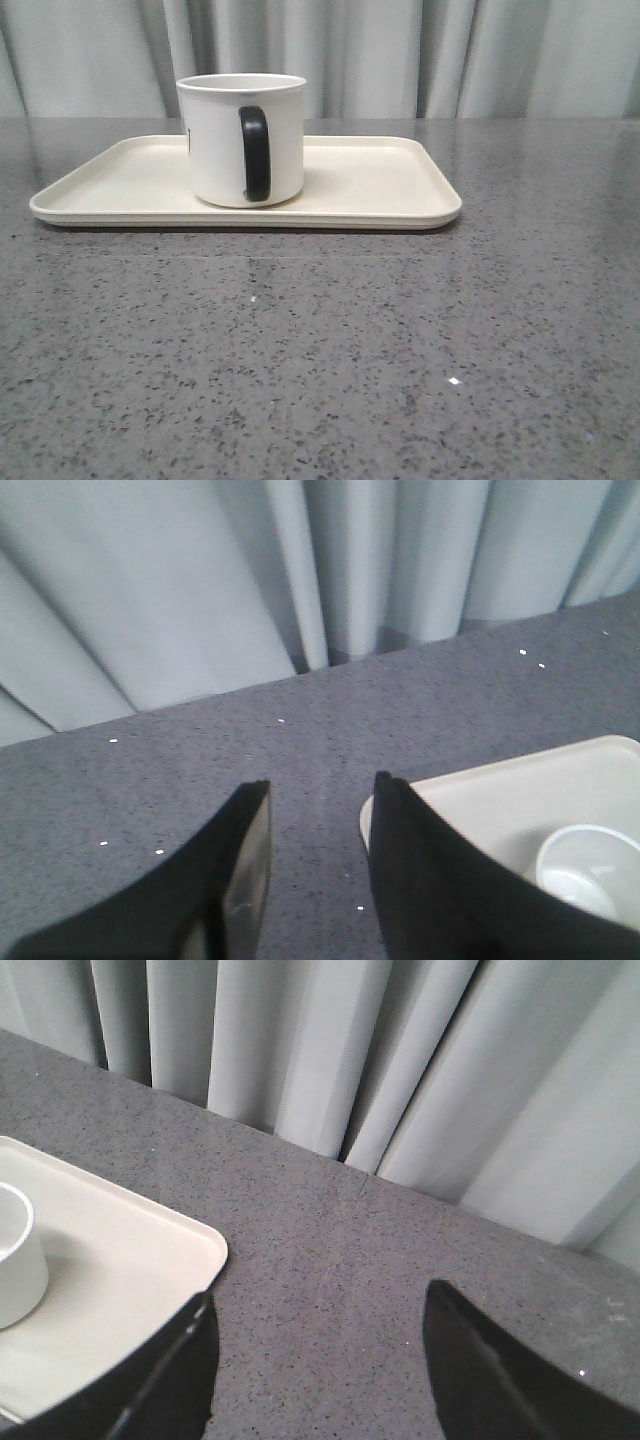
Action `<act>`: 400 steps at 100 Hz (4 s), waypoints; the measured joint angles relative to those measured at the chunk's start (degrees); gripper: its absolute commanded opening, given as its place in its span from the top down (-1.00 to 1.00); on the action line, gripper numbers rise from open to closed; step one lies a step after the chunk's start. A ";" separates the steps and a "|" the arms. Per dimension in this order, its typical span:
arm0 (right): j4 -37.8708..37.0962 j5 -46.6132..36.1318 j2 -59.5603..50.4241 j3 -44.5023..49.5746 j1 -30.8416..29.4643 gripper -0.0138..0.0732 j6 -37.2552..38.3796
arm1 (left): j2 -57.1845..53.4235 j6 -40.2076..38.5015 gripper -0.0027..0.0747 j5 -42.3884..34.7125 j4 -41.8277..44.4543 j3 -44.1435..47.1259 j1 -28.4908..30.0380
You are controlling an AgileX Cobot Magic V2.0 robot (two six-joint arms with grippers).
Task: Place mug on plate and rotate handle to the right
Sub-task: 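Move the open right gripper above the mug on the tray, then lower the right gripper into the mug and grip its rim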
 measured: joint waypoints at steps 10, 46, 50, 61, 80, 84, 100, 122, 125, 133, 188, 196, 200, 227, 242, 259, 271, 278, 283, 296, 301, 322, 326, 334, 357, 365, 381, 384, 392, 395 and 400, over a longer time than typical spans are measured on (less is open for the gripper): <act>0.00 -0.94 0.00 0.00 0.00 -0.37 0.00 | -2.11 -0.10 0.97 0.13 0.24 0.00 2.97; 1.36 0.09 5.48 -8.90 0.00 -0.37 0.00 | -5.05 -0.10 0.98 0.37 1.82 0.00 4.88; 2.10 1.22 7.23 -11.94 0.00 -0.37 0.00 | -5.31 -0.10 0.98 0.37 1.82 0.00 4.88; 5.12 4.54 12.21 -20.08 0.10 -0.37 0.00 | -5.99 -0.02 0.98 0.37 1.82 0.00 4.88; 9.07 10.59 22.51 -34.33 3.23 -0.37 0.10 | -8.07 -0.02 0.98 0.37 1.84 4.22 4.88; 9.34 11.51 24.79 -36.27 4.36 -0.37 0.10 | -8.60 -0.02 0.98 0.37 1.84 5.87 4.88; 9.80 14.74 32.21 -41.90 9.21 -0.37 0.10 | -10.75 0.02 0.98 0.23 1.94 12.42 4.88; 9.80 15.81 38.08 -42.78 14.32 -0.37 0.10 | -14.57 0.13 0.98 -1.41 3.08 19.31 4.88; 9.80 15.81 38.57 -42.78 14.80 -0.37 0.10 | -15.01 0.13 0.98 -1.39 3.48 19.97 4.88; 9.80 15.81 39.77 -42.78 15.85 -0.37 0.10 | -16.19 0.13 0.98 -1.68 3.99 21.68 4.88; 9.83 16.86 48.46 -42.80 21.92 -0.37 0.65 | -18.44 0.16 0.98 -3.99 4.28 30.72 4.88; 9.83 17.10 49.44 -42.80 22.47 -0.37 0.78 | -18.44 0.16 0.98 -4.15 4.28 30.72 4.88; 9.78 17.39 50.00 -42.80 22.57 -0.37 0.91 | -18.44 0.16 0.98 -4.24 4.28 30.72 4.88; 8.20 20.95 52.52 -42.80 22.81 -0.37 2.34 | -18.44 0.16 0.98 -4.24 4.28 30.72 4.88; 7.14 21.97 52.56 -42.80 24.04 -0.37 2.69 | -18.44 0.26 0.98 -4.24 4.28 30.72 4.88; 4.90 22.22 53.75 -42.80 26.48 -0.37 3.32 | -18.44 0.26 0.98 -3.89 4.18 30.72 4.88; 2.00 22.62 55.02 -42.80 28.04 -0.37 4.49 | -18.44 0.26 0.98 -3.54 4.07 30.72 4.88; 0.45 22.74 56.03 -42.80 28.60 -0.37 5.28 | -18.44 0.26 0.98 -3.42 4.07 30.72 4.88; -0.25 22.74 56.52 -42.80 28.98 -0.37 5.52 | -18.44 0.26 0.98 -3.42 4.07 30.72 4.88; -0.89 22.63 56.79 -42.80 29.23 -0.37 6.04 | -18.44 0.26 0.98 -3.42 4.07 30.72 4.88; -1.36 22.53 56.79 -42.80 29.23 -0.37 6.34 | -18.44 0.26 0.98 -3.42 4.07 30.72 4.88; -2.54 22.17 56.93 -42.80 29.23 -0.37 7.53 | -18.44 0.26 0.98 -3.42 4.07 30.72 4.88; -2.54 22.17 57.06 -42.80 29.23 -0.37 7.76 | -18.44 0.26 0.98 -3.42 4.07 30.72 4.88; -2.54 22.17 58.02 -42.80 29.23 -0.37 8.14 | -18.44 0.26 0.98 -3.42 4.07 30.72 4.88; -2.66 22.51 60.64 -42.80 29.23 -0.37 8.41 | -18.44 0.37 0.98 -3.42 4.07 30.72 4.88; -2.76 22.51 60.89 -42.80 29.23 -0.37 8.45 | -18.44 0.51 0.98 -3.42 4.07 30.72 4.88; -2.76 21.49 60.89 -42.80 29.73 -0.37 8.54 | -18.44 0.85 0.98 -3.42 4.07 30.72 4.88; -2.76 21.30 61.02 -42.80 29.95 -0.37 8.54 | -18.44 0.89 0.98 -3.42 4.07 30.72 4.88; -2.76 21.03 61.26 -42.80 30.44 -0.37 8.54 | -18.44 0.99 0.98 -3.42 4.07 30.72 4.88; -2.76 20.94 61.49 -42.80 30.70 -0.37 8.54 | -18.44 1.10 0.98 -3.42 4.07 30.72 4.88; -2.76 20.89 61.88 -42.80 30.92 -0.37 8.54 | -18.44 1.10 0.98 -3.42 4.07 30.72 4.88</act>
